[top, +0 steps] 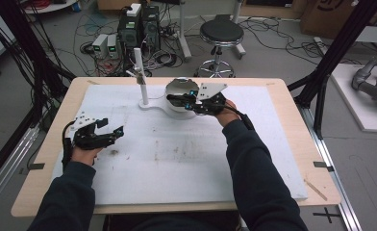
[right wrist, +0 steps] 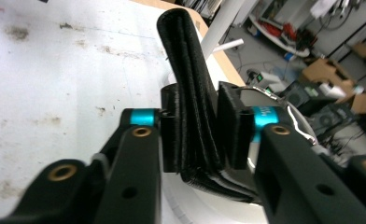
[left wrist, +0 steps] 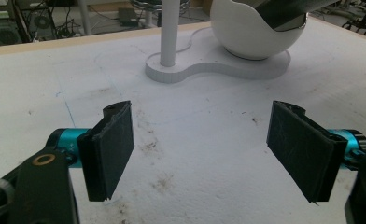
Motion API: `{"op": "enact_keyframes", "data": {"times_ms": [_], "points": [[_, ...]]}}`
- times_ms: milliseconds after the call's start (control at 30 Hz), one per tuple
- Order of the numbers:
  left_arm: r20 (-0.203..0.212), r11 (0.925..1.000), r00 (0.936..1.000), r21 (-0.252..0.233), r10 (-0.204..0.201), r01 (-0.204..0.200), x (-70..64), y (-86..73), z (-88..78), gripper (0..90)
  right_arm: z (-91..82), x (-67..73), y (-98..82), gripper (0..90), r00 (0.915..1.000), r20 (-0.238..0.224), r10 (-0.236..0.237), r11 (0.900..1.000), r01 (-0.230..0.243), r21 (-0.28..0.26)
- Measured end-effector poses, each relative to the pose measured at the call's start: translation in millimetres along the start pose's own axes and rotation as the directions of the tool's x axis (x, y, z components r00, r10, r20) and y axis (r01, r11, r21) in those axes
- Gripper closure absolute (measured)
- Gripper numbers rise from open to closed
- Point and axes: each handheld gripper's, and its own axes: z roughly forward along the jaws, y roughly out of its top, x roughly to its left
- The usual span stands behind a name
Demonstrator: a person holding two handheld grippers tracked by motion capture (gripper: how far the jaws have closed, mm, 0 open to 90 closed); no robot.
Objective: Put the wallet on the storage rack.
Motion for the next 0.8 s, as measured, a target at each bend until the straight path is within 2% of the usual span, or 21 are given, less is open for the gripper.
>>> {"op": "enact_keyframes", "data": {"times_ms": [67, 133, 167, 200, 300, 400, 600, 800], "points": [[0.001, 1.0, 1.0, 0.0, -0.001, 0.001, 0.0, 0.0, 0.0, 23.0, 0.8, 0.1, 1.4, 61.0, 0.9994, 0.0, 0.036, 0.999, -0.036, 0.016], [-0.001, 1.0, 1.0, 0.0, -0.002, 0.002, 0.0, 0.0, 0.0, 23.0, 0.0, 0.0, 1.8, 49.0, 0.9952, 0.009, 0.097, 0.995, -0.098, 0.022], [0.0, 1.0, 1.0, -0.001, -0.001, 0.001, 0.1, 0.0, 0.0, 23.0, -1.4, -1.0, 2.1, 46.1, 0.9914, 0.011, 0.13, 0.991, -0.13, 0.017], [-0.001, 1.0, 1.0, 0.0, -0.001, 0.001, 0.1, 0.0, 0.1, 23.0, -3.5, -2.1, 2.2, 44.7, 0.9867, 0.003, 0.163, 0.987, -0.163, 0.01], [0.0, 1.0, 1.0, -0.001, -0.002, 0.002, -0.2, 0.0, 0.3, 23.0, -9.1, -5.3, 1.8, 42.4, 0.9816, 0.008, 0.191, 0.981, -0.191, 0.016], [0.001, 1.0, 1.0, -0.001, -0.003, 0.003, -0.4, 0.1, 0.2, 23.0, -12.8, -5.5, 1.2, 38.4, 0.9729, -0.016, 0.231, 0.973, -0.23, 0.027], [0.001, 1.0, 1.0, 0.002, 0.0, 0.0, -0.7, -0.1, 0.7, 23.0, -17.1, -5.4, 0.4, 36.7, 0.9682, -0.026, 0.249, 0.967, -0.247, 0.055], [0.001, 1.0, 1.0, 0.001, -0.002, 0.002, -0.2, -0.2, 0.8, 22.9, -18.6, -3.3, -0.2, 33.0, 0.965, -0.054, 0.256, 0.964, -0.251, 0.083]]}}
